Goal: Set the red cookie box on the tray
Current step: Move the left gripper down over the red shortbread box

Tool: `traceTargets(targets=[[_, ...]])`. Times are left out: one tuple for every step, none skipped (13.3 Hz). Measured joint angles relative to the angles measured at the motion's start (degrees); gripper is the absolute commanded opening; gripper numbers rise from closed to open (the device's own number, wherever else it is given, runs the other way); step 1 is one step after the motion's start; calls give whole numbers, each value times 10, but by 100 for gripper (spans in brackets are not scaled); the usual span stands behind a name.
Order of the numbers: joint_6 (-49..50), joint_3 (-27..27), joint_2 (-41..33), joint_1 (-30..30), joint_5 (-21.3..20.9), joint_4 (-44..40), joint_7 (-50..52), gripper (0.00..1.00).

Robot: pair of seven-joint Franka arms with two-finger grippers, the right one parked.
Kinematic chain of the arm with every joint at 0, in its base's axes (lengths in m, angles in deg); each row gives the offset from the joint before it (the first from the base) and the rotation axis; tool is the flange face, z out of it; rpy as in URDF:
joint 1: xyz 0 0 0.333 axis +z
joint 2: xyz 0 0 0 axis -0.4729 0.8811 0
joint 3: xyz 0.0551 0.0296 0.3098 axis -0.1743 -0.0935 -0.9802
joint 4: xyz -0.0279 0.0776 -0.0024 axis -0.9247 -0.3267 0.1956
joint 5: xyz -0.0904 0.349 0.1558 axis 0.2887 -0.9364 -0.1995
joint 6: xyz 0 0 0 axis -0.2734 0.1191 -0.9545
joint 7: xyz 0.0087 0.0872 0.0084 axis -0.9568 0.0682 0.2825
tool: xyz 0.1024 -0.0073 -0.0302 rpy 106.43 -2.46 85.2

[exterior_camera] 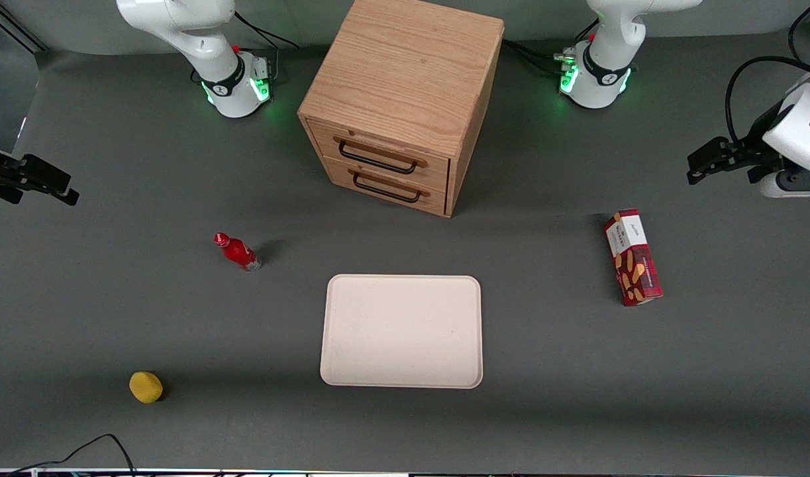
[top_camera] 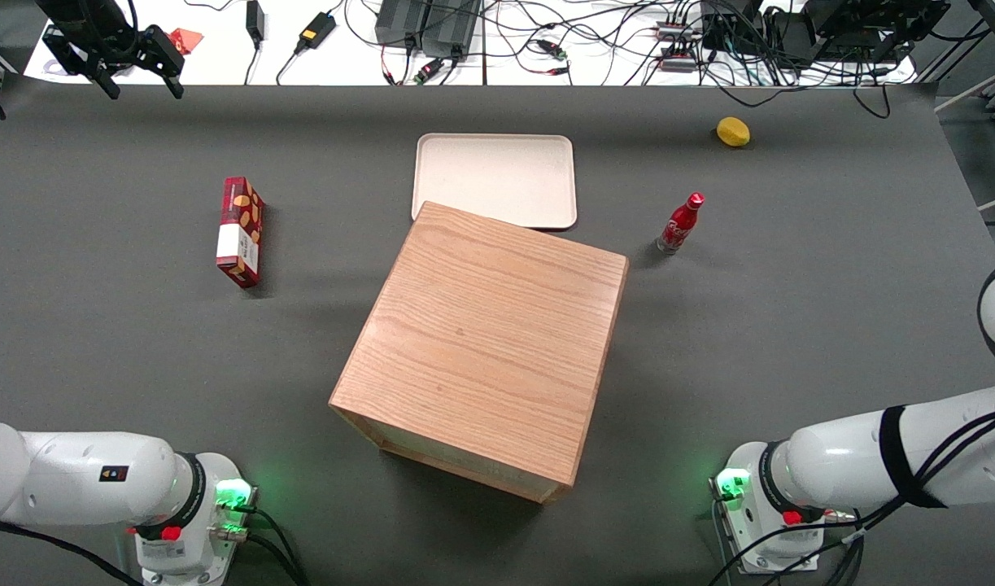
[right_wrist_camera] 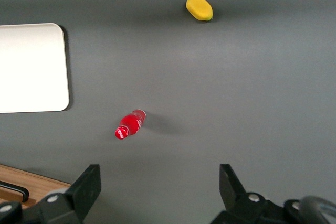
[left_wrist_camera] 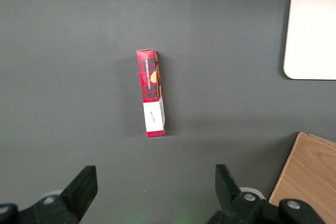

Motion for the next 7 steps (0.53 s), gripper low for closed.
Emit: traceTargets(targets=[[6, -1, 1, -1, -1, -4, 0, 100], [12, -2, 2, -1, -4, -9, 0, 100], [18, -2, 5, -1, -6, -15, 0, 100], [21, -2, 8, -2, -8, -19, 0, 100], [28, -2, 13, -3, -9, -26, 0, 100], [31, -2, 19, -4, -10, -31, 0, 100], [32, -2, 23, -4, -10, -34, 0, 100]])
